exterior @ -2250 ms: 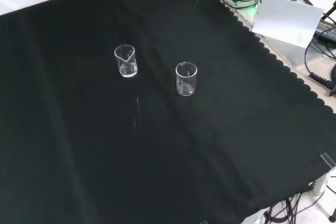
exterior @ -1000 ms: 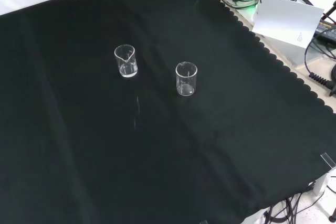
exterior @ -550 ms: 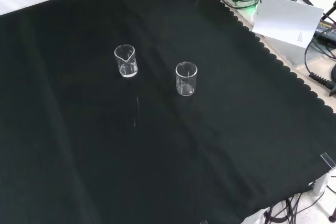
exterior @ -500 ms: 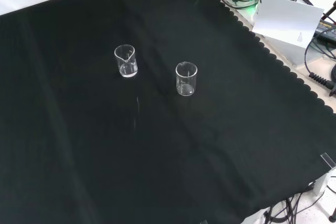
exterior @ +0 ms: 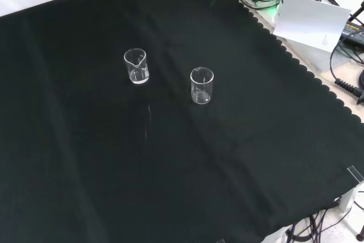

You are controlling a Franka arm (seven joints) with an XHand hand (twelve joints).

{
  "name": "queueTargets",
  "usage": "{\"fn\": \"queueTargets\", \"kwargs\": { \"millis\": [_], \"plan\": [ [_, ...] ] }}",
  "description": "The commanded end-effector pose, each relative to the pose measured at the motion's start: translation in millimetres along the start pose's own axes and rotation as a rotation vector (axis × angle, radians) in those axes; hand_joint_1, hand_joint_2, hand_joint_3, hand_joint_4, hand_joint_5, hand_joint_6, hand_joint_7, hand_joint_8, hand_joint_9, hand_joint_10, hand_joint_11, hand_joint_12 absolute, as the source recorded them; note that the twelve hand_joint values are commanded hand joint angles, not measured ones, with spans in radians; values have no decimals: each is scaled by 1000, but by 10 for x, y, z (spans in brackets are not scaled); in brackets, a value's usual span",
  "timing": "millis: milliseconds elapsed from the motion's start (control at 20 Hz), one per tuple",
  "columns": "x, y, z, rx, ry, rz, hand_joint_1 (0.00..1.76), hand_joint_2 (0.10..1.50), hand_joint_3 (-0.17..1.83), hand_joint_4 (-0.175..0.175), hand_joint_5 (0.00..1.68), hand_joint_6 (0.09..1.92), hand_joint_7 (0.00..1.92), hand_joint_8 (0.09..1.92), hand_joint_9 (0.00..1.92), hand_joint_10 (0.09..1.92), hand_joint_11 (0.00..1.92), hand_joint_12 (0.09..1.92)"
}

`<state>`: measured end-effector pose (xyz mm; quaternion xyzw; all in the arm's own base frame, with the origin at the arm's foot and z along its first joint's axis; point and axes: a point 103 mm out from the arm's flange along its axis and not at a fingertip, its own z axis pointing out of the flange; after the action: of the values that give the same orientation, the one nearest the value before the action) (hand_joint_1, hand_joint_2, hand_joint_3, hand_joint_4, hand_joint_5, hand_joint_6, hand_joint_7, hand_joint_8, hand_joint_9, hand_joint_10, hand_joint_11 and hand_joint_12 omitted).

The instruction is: Pick up the beaker on the right.

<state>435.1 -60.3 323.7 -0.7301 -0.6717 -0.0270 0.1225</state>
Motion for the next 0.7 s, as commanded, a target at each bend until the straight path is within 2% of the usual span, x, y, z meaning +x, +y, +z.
{"fn": "queueTargets", "kwargs": {
  "millis": [50, 300, 450, 700],
  "plan": [
    [-192, 781, 320, -20, 86, -69, 566, 914, 365, -46, 405, 87, 222, 734, 369, 719, 76, 1421],
    [-254, 912, 580, 9, 107, -95, 632, 859, 373, -45, 412, 87, 224, 738, 397, 727, 78, 1422],
    [-295, 968, 722, 44, 170, -121, 657, 832, 372, -44, 409, 87, 234, 740, 405, 725, 78, 1421],
    [-319, 1024, 894, 63, 202, -157, 663, 818, 385, -37, 359, 87, 204, 724, 374, 709, 58, 1406]
  ]
}}
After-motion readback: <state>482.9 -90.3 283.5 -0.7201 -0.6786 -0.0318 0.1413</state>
